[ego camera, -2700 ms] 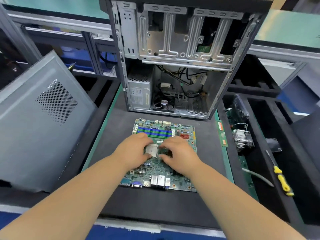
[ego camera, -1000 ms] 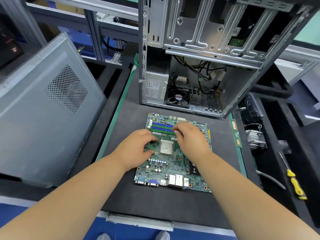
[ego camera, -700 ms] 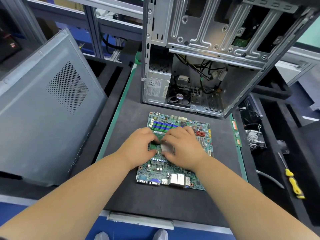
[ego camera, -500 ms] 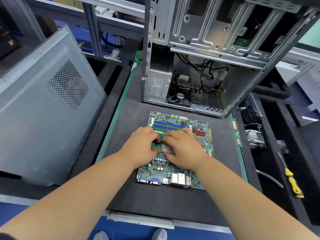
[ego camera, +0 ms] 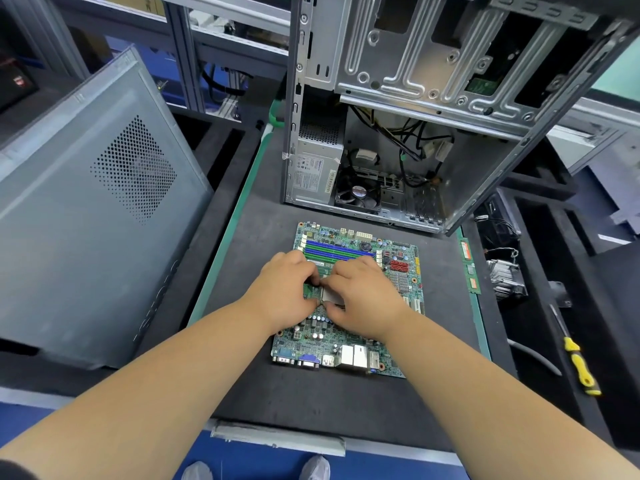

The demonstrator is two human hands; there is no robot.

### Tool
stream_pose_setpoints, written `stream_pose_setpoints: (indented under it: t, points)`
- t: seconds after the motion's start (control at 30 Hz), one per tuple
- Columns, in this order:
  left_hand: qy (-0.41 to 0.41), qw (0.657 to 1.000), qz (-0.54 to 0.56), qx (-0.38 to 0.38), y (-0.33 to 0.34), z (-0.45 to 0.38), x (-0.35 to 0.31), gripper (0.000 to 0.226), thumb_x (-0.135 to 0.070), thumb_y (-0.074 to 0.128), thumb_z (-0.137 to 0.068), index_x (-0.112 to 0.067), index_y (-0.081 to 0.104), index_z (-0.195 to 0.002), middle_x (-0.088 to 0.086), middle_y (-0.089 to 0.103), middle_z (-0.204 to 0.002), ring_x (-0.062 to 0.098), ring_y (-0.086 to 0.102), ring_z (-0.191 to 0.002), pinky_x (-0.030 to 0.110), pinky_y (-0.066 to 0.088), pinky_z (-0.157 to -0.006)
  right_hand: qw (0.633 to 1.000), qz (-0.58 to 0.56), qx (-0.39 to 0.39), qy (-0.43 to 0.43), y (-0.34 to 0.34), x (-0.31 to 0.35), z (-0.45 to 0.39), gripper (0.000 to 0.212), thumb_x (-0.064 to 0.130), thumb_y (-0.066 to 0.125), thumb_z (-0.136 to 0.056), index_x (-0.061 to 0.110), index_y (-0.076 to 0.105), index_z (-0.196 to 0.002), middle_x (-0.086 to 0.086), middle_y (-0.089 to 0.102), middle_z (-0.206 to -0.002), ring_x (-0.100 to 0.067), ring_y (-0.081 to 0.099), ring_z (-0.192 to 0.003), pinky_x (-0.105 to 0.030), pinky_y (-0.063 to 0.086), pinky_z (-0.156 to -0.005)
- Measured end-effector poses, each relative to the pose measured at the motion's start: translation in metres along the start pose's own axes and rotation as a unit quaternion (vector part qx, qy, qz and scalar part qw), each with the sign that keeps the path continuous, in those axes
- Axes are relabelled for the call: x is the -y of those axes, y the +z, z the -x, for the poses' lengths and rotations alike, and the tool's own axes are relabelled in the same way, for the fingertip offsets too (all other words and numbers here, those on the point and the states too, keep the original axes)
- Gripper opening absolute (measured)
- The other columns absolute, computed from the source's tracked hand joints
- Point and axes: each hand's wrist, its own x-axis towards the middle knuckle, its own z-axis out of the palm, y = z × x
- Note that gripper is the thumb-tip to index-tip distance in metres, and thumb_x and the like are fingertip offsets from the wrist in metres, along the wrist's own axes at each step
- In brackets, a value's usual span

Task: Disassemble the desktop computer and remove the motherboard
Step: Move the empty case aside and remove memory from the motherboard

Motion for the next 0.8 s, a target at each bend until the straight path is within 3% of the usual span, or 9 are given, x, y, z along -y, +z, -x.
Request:
stream_pose_setpoints:
  t: [0.13,0.43,0.6,0.67,0.8]
  points:
    - [-0.003,1.0,0.001,0.004,-0.0006,-0.0008,-0.0004,0.028,-0.038,0.074,-0.074,-0.028,0.061,-0.098,-0.01,0.046,-0.1,0.015,0.043,-0.1,0.03,0.041,-0.088,1.0,0.002,0.004,0.003,-0.0004,0.0015,-0.0028,0.018,0.03,0.064,-0.08,0.013,0.068,-0.084,-0.001,0.055,-0.077,-0.026,0.054,-0.079,-0.038,0.039,-0.091]
    - [-0.007,1.0,0.014,0.008,-0.0004,-0.0009,-0.0001,0.029,-0.036,0.075,-0.075,-0.026,0.061,-0.098,-0.009,0.045,-0.102,0.015,0.041,-0.102,0.028,0.041,-0.088,1.0,0.006,0.024,0.0,-0.0039,0.0043,-0.0082,0.022,0.027,0.069,-0.077,0.008,0.068,-0.088,-0.004,0.055,-0.078,-0.029,0.055,-0.081,-0.042,0.044,-0.091]
    - [-0.008,1.0,0.017,-0.003,0.0026,0.0,0.0012,0.028,-0.034,0.075,-0.074,-0.024,0.06,-0.095,-0.009,0.045,-0.1,0.016,0.041,-0.1,0.027,0.04,-0.083,0.999,0.025,0.021,-0.034,-0.0068,0.0084,-0.009,0.025,0.021,0.077,-0.068,0.009,0.072,-0.089,-0.005,0.055,-0.069,-0.029,0.056,-0.066,-0.042,0.049,-0.079]
    - [-0.007,1.0,0.019,-0.007,0.0035,0.0001,0.002,0.028,-0.032,0.076,-0.073,-0.024,0.059,-0.094,-0.008,0.045,-0.099,0.017,0.042,-0.099,0.027,0.04,-0.082,0.998,0.035,0.019,-0.043,-0.0056,0.0079,-0.0083,0.028,0.022,0.075,-0.07,0.011,0.074,-0.096,-0.006,0.055,-0.07,-0.028,0.055,-0.065,-0.039,0.047,-0.077]
    - [-0.001,1.0,0.022,-0.008,0.0043,-0.0006,0.003,0.026,-0.03,0.075,-0.074,-0.024,0.058,-0.093,-0.01,0.042,-0.096,0.017,0.041,-0.098,0.026,0.038,-0.079,0.999,0.011,0.024,-0.048,-0.0075,0.006,-0.0085,0.022,0.019,0.074,-0.071,0.01,0.072,-0.092,-0.007,0.053,-0.072,-0.028,0.052,-0.067,-0.037,0.045,-0.067]
